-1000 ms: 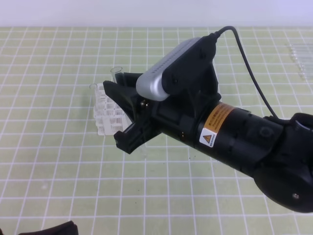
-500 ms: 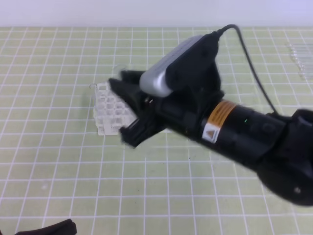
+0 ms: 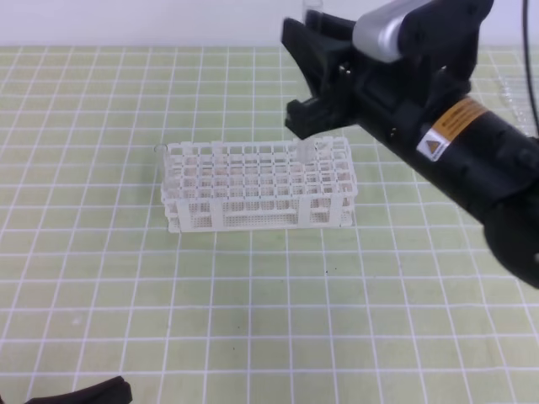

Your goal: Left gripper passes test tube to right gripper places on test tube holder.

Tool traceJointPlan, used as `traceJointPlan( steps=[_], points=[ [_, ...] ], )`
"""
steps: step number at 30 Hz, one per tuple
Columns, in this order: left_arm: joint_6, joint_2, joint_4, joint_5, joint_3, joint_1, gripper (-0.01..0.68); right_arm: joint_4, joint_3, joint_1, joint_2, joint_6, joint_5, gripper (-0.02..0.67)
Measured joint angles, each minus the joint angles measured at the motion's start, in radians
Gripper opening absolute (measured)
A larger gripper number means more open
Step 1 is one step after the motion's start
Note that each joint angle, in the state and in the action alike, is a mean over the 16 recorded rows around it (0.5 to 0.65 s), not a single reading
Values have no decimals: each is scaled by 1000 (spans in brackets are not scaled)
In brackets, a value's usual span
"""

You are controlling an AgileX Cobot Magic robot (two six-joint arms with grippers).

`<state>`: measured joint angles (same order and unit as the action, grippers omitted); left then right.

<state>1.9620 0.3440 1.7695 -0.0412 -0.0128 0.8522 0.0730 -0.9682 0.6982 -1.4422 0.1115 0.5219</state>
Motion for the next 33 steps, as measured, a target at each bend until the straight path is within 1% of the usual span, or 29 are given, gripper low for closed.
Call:
traceJointPlan(
  steps=[6,12,23,33],
  points=[
    [-1,1,3,-2,-2,0,-2,15,-15,-12,-88,1,178,97],
    [-1,1,3,-2,-2,0,0,42,-71,-11,-202,11,271,97],
    [-1,1,5,-3,-4,0,0,140,-241,2,-368,75,240,97],
    [0,0,1,-2,-1,0,-1,164,-296,21,-464,107,262,97]
  ],
)
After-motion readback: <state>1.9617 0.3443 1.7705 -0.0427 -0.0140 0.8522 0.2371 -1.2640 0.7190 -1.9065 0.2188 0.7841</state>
